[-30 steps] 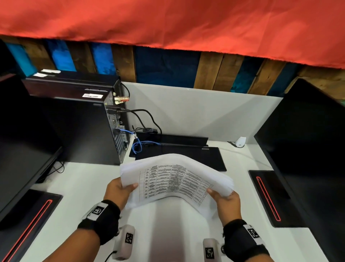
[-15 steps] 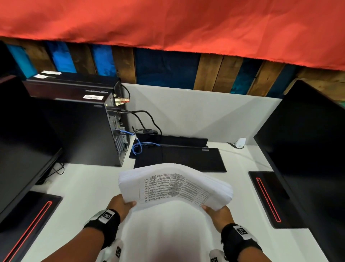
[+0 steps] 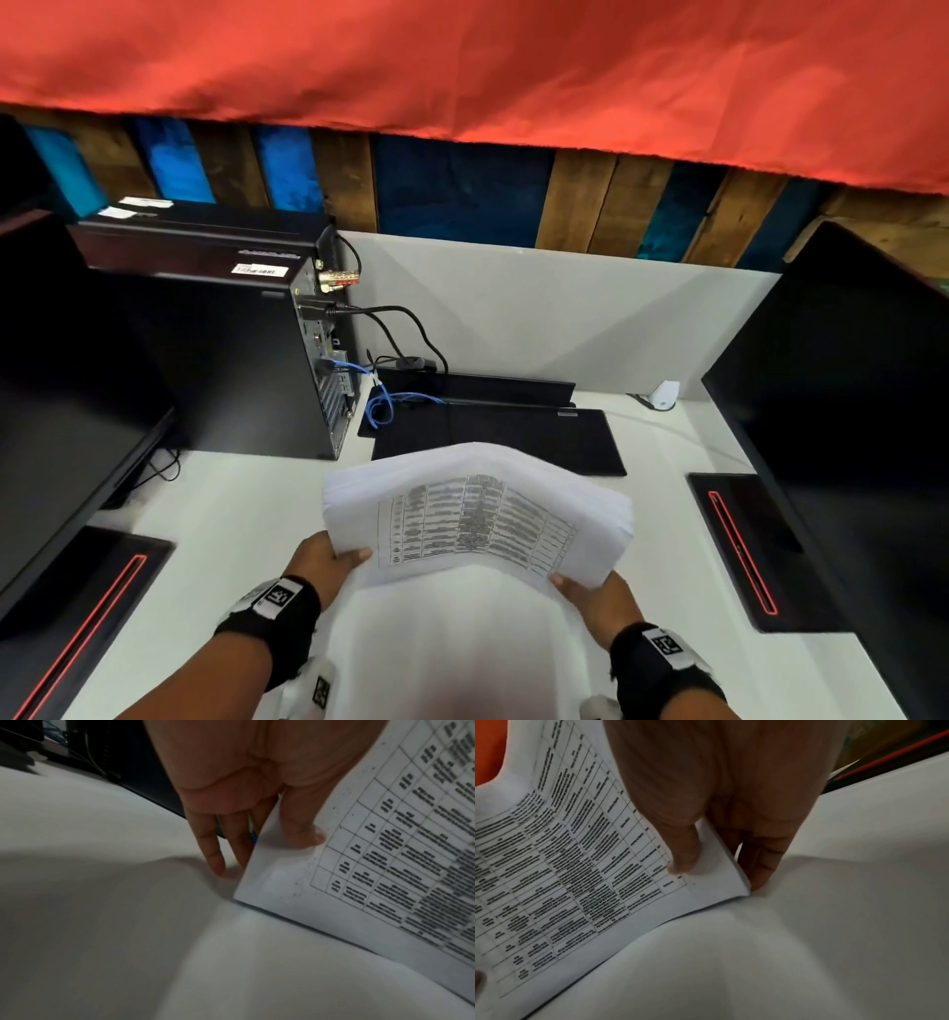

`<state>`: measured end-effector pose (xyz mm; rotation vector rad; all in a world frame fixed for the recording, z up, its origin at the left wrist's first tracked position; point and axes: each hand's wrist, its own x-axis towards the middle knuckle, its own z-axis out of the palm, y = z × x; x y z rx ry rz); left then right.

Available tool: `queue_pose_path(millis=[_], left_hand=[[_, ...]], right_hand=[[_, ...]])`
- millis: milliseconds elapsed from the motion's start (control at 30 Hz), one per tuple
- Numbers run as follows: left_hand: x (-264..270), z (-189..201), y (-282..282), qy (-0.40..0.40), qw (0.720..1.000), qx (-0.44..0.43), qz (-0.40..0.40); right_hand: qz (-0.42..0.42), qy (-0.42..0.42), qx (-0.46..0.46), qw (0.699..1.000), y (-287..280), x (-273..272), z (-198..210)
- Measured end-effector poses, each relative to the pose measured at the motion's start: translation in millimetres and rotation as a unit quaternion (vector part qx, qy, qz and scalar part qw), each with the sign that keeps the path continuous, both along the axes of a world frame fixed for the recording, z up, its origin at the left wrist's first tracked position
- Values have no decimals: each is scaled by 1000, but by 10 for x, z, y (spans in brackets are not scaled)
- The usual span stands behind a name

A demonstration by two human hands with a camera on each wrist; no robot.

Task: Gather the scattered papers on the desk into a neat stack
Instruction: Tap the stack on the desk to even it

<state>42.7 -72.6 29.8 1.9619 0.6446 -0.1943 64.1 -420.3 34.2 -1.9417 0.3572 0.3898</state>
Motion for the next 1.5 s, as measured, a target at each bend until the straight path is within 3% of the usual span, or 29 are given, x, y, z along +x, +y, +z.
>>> queue_pose_path(millis=[167, 267, 467, 567, 733, 967, 1100, 1200, 1267, 1400, 1500], left_hand=[[43, 277, 65, -95, 991, -89, -25], [36, 324, 129, -95, 988, -114, -49], [-218, 209, -31, 54, 989, -135, -23], [-382, 52, -40, 120, 977, -172, 25], [-573, -37, 30, 155, 964, -214, -18], [-566, -161, 46, 152, 945, -275, 94], [-571, -101, 39, 178, 946, -255, 90], [-598, -19, 30, 207, 950, -225, 59], [-612, 29, 8, 204, 949, -239, 32], [-641, 86, -139, 156, 941, -295, 55], [-627, 124, -183, 106, 943, -311, 50]], right_hand=[[-12, -32, 124, 992, -23, 50, 355], [10, 15, 194, 981, -61, 62, 526], [20, 197, 181, 963, -125, -63, 383], [-6, 239, 203, 949, -150, -162, 302], [-18, 249, 184, 951, -187, -289, 131], [-26, 256, 160, 953, -212, -284, 30], [-18, 256, 132, 957, -230, -291, 38], [-41, 246, 188, 950, -266, -296, 19], [-30, 246, 227, 942, -250, -328, 18], [33, 248, 239, 938, -152, -382, 16], [17, 215, 240, 947, -123, -359, 37]])
